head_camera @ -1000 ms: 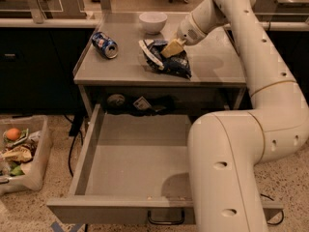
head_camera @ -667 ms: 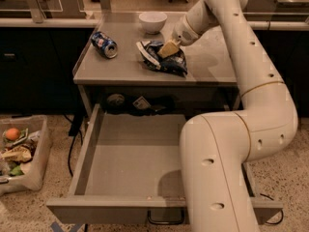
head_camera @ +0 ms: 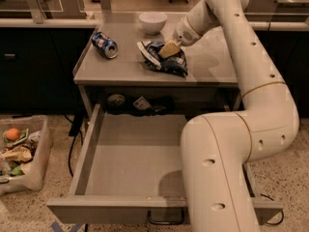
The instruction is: Pick blue chip bag from top drawer and place on counter
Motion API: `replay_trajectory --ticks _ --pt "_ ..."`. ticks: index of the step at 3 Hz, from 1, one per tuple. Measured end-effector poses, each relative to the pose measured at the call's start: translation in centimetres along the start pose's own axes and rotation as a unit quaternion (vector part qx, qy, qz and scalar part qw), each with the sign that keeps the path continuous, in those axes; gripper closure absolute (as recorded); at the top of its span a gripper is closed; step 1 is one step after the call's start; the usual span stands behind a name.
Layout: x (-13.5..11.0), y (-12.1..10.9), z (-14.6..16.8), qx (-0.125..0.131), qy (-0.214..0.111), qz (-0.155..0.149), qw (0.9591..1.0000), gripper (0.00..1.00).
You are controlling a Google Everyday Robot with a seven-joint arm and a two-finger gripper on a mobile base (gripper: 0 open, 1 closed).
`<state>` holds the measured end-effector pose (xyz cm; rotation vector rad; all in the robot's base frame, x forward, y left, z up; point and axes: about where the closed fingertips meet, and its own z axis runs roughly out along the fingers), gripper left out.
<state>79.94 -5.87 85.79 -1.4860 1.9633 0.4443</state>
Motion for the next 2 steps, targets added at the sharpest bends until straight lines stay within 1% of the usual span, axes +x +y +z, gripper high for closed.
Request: replay_trajectory --ticks 2 --pt "0.00 0.00 0.01 0.000 0.000 0.000 1.0000 0.11"
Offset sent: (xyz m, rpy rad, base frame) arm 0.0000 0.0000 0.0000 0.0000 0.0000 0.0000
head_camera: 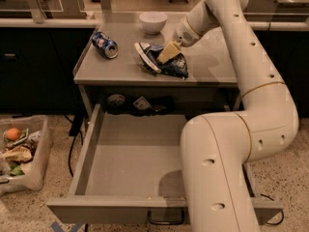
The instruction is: Pick blue chip bag from top drawer and place on counter
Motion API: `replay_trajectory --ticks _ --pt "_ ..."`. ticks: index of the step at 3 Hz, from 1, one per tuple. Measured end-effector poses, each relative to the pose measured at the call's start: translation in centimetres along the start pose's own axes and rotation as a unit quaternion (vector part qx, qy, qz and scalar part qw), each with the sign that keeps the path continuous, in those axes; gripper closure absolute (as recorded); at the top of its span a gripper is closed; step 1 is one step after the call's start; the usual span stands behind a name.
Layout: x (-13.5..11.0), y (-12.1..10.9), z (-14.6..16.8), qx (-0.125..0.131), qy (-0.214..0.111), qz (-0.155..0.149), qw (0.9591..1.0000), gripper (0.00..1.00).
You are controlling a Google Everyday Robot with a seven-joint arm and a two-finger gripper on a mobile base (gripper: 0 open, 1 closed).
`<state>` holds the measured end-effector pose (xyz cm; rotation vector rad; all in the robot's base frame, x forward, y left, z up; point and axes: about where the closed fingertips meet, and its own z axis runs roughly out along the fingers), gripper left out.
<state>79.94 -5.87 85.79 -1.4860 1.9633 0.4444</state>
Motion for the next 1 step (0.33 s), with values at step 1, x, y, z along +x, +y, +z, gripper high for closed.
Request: replay_trajectory --ticks 1 --pt "0.00 0.00 0.00 0.000 0.000 0.000 1.0000 0.00"
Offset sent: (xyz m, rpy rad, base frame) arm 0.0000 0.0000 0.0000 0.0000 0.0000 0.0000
